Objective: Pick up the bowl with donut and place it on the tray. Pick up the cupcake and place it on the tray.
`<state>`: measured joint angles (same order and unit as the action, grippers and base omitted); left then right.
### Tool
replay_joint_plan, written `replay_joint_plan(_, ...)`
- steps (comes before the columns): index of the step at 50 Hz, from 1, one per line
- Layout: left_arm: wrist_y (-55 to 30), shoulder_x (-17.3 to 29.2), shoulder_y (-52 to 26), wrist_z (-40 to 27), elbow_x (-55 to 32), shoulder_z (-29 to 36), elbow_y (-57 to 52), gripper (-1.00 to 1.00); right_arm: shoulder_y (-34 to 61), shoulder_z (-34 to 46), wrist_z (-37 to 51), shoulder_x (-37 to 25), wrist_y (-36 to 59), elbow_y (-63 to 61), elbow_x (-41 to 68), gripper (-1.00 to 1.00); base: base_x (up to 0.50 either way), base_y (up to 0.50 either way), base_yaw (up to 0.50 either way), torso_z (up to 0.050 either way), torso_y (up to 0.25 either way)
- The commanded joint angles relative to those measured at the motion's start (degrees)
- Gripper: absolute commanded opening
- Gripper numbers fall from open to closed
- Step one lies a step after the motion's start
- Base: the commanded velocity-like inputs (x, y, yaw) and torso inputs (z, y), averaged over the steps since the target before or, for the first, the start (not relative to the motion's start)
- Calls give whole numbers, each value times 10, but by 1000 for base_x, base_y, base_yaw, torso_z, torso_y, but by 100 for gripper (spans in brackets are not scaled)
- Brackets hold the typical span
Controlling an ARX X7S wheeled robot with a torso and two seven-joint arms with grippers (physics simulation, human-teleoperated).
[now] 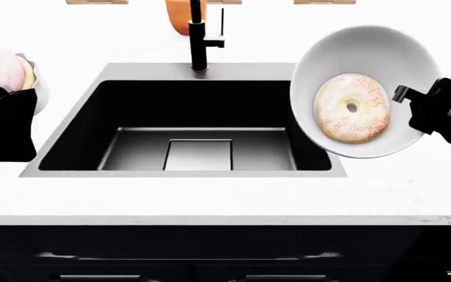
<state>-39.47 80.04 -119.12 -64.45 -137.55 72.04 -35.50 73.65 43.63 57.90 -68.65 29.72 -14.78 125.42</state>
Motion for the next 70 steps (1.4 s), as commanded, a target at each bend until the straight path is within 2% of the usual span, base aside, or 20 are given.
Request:
replay_joint_plan(1, 7, 5, -11, -1, 1, -8, 1, -100, 6, -7, -9, 3, 0, 6, -11, -100, 0, 500, 0, 0, 0)
replay_joint_plan(70, 8, 19, 20, 3, 7, -35, -9, -100, 4, -5, -7, 17, 12, 1, -26, -100, 0, 500, 0, 0, 1)
